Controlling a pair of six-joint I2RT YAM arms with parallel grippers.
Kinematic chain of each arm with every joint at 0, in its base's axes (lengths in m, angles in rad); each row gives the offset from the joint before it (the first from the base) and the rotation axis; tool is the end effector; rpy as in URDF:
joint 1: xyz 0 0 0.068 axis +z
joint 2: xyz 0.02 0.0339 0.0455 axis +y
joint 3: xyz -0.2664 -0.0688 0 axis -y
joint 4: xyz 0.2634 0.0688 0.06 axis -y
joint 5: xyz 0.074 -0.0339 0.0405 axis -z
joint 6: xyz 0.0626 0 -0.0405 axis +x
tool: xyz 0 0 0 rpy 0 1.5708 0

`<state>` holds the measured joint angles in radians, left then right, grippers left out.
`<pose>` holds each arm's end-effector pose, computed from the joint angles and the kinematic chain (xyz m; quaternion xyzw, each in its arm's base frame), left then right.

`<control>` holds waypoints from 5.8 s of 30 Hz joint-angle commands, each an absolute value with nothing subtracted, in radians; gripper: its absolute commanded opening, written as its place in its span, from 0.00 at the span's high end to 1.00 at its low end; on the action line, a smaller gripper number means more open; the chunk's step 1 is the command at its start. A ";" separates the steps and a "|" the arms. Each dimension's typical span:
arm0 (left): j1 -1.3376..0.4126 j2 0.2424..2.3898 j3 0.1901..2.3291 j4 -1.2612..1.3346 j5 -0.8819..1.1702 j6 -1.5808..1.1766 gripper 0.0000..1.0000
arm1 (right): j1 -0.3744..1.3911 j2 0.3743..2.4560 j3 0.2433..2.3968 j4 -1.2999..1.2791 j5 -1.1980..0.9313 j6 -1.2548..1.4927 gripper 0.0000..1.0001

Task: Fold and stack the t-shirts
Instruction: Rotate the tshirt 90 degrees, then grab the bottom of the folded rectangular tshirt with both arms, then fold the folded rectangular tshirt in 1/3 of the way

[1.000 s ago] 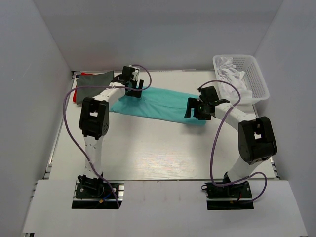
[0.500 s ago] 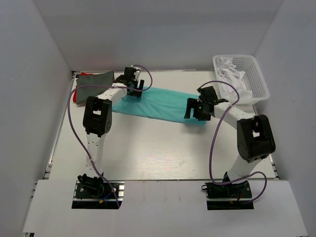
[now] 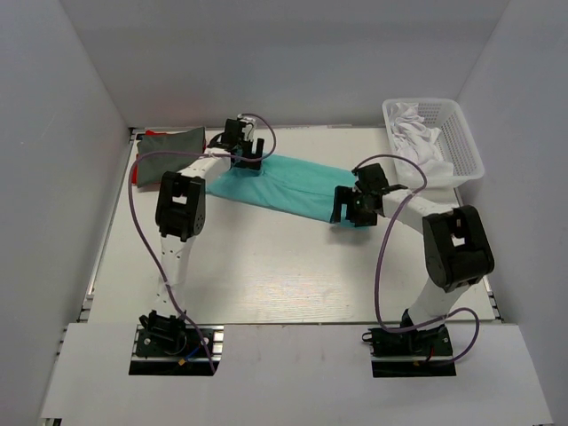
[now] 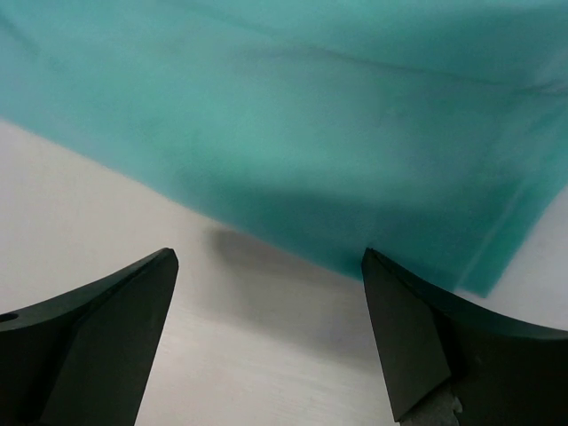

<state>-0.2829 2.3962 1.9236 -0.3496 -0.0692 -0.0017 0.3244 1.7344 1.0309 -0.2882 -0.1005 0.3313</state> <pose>0.5490 -0.1551 0.1277 0.1178 0.9228 -0.0199 0.3663 0.3560 0.1263 0.1376 -0.0110 0.9572 0.1374 0.2545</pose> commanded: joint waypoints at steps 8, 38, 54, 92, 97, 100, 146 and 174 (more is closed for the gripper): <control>-0.318 2.531 2.080 -0.304 0.360 -0.236 0.00 | 0.540 1.626 0.859 -0.339 -0.334 0.361 0.12; -0.387 2.777 2.385 -0.120 0.224 -0.595 0.00 | 0.969 1.830 1.296 -0.186 -0.686 0.063 0.11; -0.396 2.215 2.295 -0.332 0.431 -0.423 0.00 | 0.902 1.420 0.999 -0.091 -0.260 0.372 0.11; -0.716 1.450 0.759 -0.451 0.338 -0.509 0.20 | 0.658 1.238 0.588 -0.301 -0.170 0.594 0.11; -0.726 1.506 0.770 -0.428 0.318 -0.500 0.28 | 0.652 1.259 0.583 -0.278 -0.179 0.615 0.11; -0.735 1.545 0.792 -0.439 0.295 -0.500 0.32 | 0.649 1.262 0.581 -0.276 -0.173 0.624 0.11; -0.522 1.689 1.417 -0.703 0.048 -0.641 0.99 | 0.578 1.682 1.395 -0.486 0.120 0.496 1.00; -0.356 1.976 1.692 -0.571 0.181 -0.578 0.92 | 0.472 2.055 1.770 -0.327 -0.071 0.532 1.00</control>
<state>-0.3637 1.9663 1.6596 -0.6361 0.1448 -0.5976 0.4778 2.0315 1.7336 -0.4080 -0.0414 0.5060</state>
